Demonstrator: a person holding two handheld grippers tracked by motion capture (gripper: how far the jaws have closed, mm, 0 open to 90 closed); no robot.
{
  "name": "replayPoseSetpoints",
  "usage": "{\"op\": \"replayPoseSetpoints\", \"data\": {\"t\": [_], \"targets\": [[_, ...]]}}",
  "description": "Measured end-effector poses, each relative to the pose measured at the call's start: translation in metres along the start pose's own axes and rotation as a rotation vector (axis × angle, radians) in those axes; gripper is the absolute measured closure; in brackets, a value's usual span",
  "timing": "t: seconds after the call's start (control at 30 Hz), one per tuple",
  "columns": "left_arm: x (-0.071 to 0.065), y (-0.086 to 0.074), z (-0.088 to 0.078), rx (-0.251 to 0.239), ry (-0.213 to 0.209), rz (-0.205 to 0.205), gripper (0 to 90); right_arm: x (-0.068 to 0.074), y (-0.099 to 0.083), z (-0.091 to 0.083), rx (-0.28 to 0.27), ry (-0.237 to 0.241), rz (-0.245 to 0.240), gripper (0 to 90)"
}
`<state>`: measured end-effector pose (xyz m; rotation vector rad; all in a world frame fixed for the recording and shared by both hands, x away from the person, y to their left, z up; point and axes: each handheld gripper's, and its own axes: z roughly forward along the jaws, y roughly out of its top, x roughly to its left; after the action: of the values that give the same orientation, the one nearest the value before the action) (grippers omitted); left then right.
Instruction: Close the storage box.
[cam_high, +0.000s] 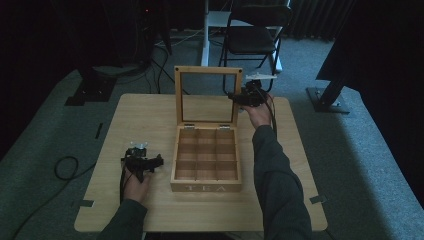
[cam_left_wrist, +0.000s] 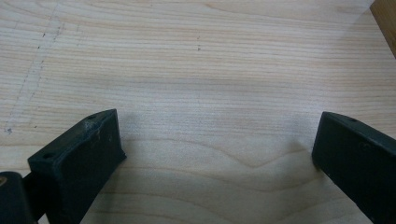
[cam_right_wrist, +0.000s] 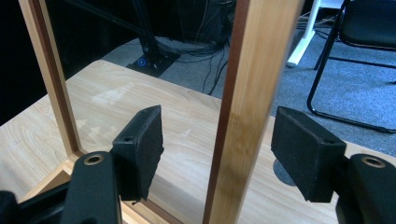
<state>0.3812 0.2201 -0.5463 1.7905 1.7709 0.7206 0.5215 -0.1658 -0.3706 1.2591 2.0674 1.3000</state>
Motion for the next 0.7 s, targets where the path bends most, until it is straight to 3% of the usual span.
{"op": "replayPoseSetpoints", "data": {"t": [0.23, 0.4, 0.47, 0.7], "targets": [[0.0, 0.0, 0.0, 0.001, -0.001, 0.0, 1.6, -0.003, 0.008, 0.005, -0.019, -0.004, 0.009, 34.5], [0.0, 0.0, 0.0, -0.001, 0.0, -0.002, 1.6, -0.002, 0.013, 0.008, 0.003, -0.002, -0.041, 36.4], [0.0, 0.0, 0.0, -0.001, 0.0, -0.001, 1.6, -0.003, 0.012, 0.009, 0.009, 0.009, -0.041, 36.8], [0.0, 0.0, 0.0, 0.0, 0.0, -0.002, 1.6, 0.0, 0.006, -0.003, -0.029, 0.014, -0.066, 41.6]]}}
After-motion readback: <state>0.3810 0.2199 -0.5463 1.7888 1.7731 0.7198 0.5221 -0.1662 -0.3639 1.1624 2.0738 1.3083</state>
